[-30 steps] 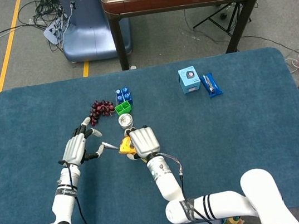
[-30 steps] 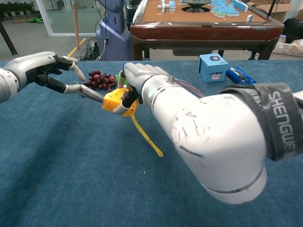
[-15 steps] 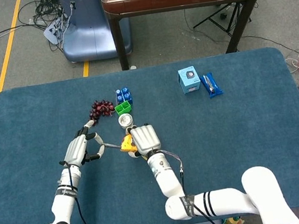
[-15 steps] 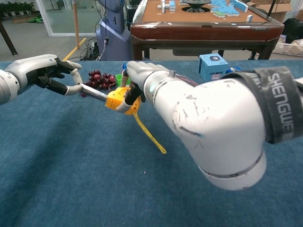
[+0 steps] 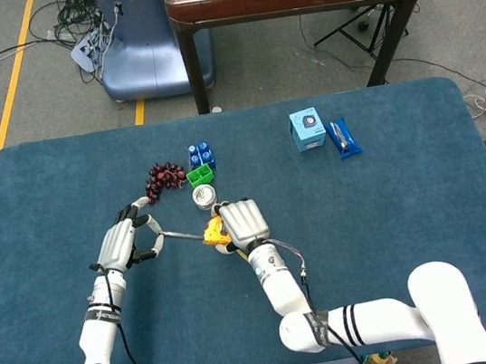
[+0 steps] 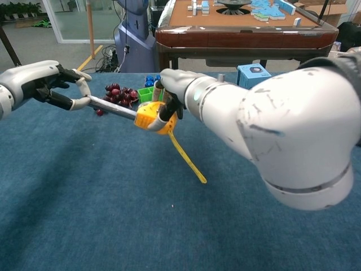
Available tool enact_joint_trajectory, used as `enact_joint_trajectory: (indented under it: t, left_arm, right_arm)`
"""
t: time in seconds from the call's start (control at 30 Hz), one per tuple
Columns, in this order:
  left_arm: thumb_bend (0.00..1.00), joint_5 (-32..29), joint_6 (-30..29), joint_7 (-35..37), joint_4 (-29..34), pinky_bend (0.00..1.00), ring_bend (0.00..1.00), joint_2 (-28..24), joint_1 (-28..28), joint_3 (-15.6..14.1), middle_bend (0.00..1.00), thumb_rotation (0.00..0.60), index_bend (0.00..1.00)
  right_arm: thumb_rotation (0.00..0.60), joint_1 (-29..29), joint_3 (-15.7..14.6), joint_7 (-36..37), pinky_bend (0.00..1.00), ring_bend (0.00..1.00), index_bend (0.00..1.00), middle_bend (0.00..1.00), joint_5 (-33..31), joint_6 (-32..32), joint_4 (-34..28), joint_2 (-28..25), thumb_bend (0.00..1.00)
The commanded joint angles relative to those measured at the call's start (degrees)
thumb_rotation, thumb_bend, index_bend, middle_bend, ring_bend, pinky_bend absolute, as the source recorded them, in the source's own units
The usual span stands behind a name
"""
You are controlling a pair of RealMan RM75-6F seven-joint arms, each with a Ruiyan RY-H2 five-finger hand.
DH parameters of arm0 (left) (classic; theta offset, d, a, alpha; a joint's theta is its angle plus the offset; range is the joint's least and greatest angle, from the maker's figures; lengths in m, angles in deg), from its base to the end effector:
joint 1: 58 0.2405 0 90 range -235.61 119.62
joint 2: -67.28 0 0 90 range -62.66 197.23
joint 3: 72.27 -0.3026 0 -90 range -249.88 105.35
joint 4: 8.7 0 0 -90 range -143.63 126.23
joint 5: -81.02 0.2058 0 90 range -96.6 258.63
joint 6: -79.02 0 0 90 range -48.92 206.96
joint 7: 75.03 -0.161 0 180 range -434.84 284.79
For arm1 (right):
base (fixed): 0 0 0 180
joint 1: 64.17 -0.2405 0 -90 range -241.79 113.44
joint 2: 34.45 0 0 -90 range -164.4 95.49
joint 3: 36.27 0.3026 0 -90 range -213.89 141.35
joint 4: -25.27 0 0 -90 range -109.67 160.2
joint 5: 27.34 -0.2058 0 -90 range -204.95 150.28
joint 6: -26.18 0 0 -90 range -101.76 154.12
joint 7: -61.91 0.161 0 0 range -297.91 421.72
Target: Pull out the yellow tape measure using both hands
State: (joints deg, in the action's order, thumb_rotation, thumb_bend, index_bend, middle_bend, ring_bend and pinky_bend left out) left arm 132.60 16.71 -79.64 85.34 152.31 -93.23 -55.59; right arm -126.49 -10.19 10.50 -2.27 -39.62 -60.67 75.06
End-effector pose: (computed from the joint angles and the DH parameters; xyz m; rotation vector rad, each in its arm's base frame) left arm -0.2101 0.3799 0.0315 -1.3563 -1.4408 -1.1611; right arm -0.0154 -0.3974 -0.1071 1.7769 -1.1432 0.8414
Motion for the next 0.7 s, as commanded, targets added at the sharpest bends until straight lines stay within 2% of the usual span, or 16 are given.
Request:
enact_joint_trajectory:
  t: [0.03, 0.33, 0.7]
  left_arm:
    - [0.45, 1.05, -0.13, 1.24, -0.64, 0.0, 0.0, -0.82, 0.75, -0.17, 0.1, 0.6, 0.59]
    - [0.45, 5.39, -1.01, 5.36, -1.89, 0.0, 0.0, -3.31, 3.78, -1.88, 0.1, 0.6, 0.58]
    - [0.45, 9.37, -4.43, 7.78, 0.48, 0.0, 0.0, -7.17, 8.08, -3.7, 0.1, 0.6, 0.57]
  right_arm:
    - [0.6, 1.86, -1.84, 0.82, 0.3, 0.59, 0.66, 0.67, 0.08, 0.62, -2.83, -3.03, 0.67]
    - [0.6, 6.42, -7.09, 4.18, 0.3, 0.59, 0.67, 0.67, 3.21, 1.47, -9.59, -11.0, 0.67]
    - [0.6, 12.12, -12.53, 11.44, 0.3, 0.6, 0.67, 0.67, 10.05, 1.26, -15.02, -17.81, 0.67]
